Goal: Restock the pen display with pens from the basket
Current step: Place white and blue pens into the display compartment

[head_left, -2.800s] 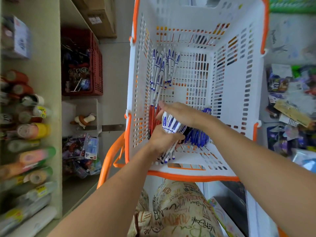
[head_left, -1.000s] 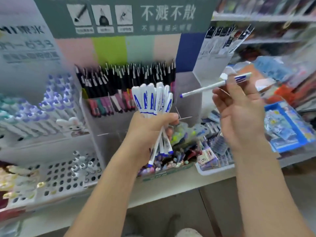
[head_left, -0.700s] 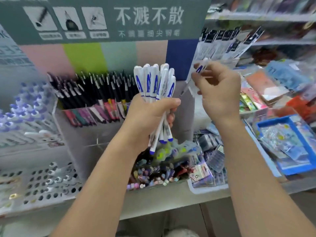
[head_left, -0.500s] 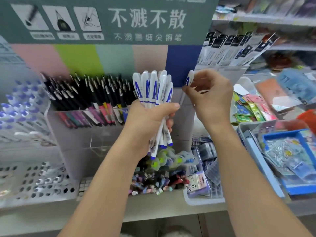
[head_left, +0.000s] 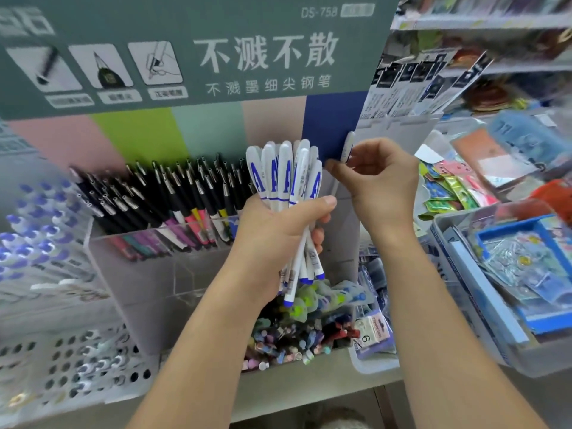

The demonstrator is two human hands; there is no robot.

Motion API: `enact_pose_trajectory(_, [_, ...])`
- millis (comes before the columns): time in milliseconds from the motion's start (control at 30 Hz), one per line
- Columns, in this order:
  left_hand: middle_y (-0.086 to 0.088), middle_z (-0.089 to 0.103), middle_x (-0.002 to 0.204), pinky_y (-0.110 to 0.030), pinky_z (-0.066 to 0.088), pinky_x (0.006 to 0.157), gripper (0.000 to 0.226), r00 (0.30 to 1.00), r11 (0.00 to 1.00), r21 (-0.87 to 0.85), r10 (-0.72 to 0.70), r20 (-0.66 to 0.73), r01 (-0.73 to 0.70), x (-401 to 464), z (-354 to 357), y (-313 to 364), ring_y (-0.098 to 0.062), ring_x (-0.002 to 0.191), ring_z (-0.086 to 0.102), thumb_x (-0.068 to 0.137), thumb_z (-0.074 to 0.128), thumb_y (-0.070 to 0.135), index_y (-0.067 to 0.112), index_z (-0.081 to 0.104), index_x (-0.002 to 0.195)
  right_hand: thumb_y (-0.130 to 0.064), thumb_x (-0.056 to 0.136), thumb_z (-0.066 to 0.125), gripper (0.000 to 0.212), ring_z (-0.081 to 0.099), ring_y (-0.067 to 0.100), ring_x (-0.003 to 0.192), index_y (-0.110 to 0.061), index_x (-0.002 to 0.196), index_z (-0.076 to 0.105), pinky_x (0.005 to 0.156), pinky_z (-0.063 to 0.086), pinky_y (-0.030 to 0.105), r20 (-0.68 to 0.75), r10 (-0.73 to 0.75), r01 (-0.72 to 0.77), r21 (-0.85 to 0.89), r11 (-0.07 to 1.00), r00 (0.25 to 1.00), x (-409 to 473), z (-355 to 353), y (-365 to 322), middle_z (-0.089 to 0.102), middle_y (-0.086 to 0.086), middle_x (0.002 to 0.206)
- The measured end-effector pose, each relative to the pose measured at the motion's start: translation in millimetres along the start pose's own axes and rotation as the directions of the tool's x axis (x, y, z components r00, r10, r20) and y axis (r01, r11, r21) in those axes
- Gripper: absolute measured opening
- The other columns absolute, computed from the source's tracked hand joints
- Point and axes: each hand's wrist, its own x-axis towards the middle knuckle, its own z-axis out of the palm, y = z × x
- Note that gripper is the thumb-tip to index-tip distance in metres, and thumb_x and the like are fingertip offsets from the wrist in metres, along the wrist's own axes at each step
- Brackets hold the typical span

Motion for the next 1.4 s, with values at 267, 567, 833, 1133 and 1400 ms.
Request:
enact_pose_trajectory(267, [-0.003, 0.061, 0.065, -0.028, 0.046, 0.052, 0.011, 1.0, 1.0, 0.022, -0.006, -0.001, 0.006, -1.7, 1.5, -2.1, -0.016, 0.052, 0.053, 0.083, 0.076, 0.01, 0.014, 0.066, 0.086, -0.041, 0.088, 0.075, 0.027, 0.054, 0.005, 0.056, -0.016, 0.08, 0.071, 0.055, 0.045, 0.023, -0.026, 0.023, -0.023, -0.014, 1.0, 0.999, -40.6, -23.8, -42.5, 0.065, -0.009, 0.069])
enact_pose_trajectory(567, [0.0, 0.063, 0.06, -0.025, 0.046, 0.047, 0.013, 0.999, 0.998, 0.052, -0.023, -0.039, 0.025, -7.6, -0.5, -2.1, -0.012, 0.048, 0.054, 0.082, 0.077, 0.017, 0.01, 0.069, 0.09, -0.019, 0.088, 0.075, 0.024, 0.059, 0.017, 0.053, 0.004, 0.091, 0.074, 0.051, 0.039, 0.029, 0.429, 0.399, -0.551, 0.328, 0.768, 0.811, -51.4, -14.7, -48.5, 0.07, 0.014, 0.077])
enact_pose_trajectory(833, [-0.003, 0.062, 0.061, -0.024, 0.044, 0.046, 0.012, 0.996, 0.999, -0.026, -0.04, -0.074, 0.038, -19.2, 8.7, -8.3, -0.015, 0.047, 0.05, 0.085, 0.075, 0.02, 0.014, 0.067, 0.079, -0.018, 0.099, 0.063, 0.021, 0.047, 0.009, 0.043, -0.006, 0.081, 0.065, 0.039, 0.04, 0.018, 0.102, 0.258, -0.272, 0.522, 0.808, 0.961, -29.6, -32.5, -49.7, 0.057, -0.002, 0.055])
enact_pose_trajectory(1133, [-0.004, 0.062, 0.061, -0.026, 0.044, 0.048, 0.012, 0.995, 0.993, 0.116, 0.029, -0.1, -0.017, -17.4, -5.7, -12.5, -0.017, 0.046, 0.051, 0.088, 0.071, 0.005, -0.002, 0.066, 0.096, -0.019, 0.097, 0.068, 0.007, 0.07, 0.024, 0.06, -0.017, 0.09, 0.068, 0.053, 0.059, 0.035, -0.07, -0.105, 0.122, 0.301, 0.946, 0.992, -3.9, -29.6, -40.0, 0.068, -0.001, 0.073])
enact_pose_trajectory(1400, [-0.007, 0.065, 0.069, -0.024, 0.043, 0.047, 0.019, 0.997, 0.998, -0.003, -0.064, -0.036, 0.064, -23.0, -9.3, -8.1, -0.016, 0.048, 0.046, 0.091, 0.066, 0.004, -0.001, 0.063, 0.11, -0.01, 0.075, 0.087, 0.03, 0.069, 0.016, 0.06, -0.019, 0.088, 0.061, 0.059, 0.06, 0.039, -0.066, -0.096, 0.097, 0.019, 0.995, 0.993, -6.6, -2.2, -22.6, 0.068, -0.003, 0.072])
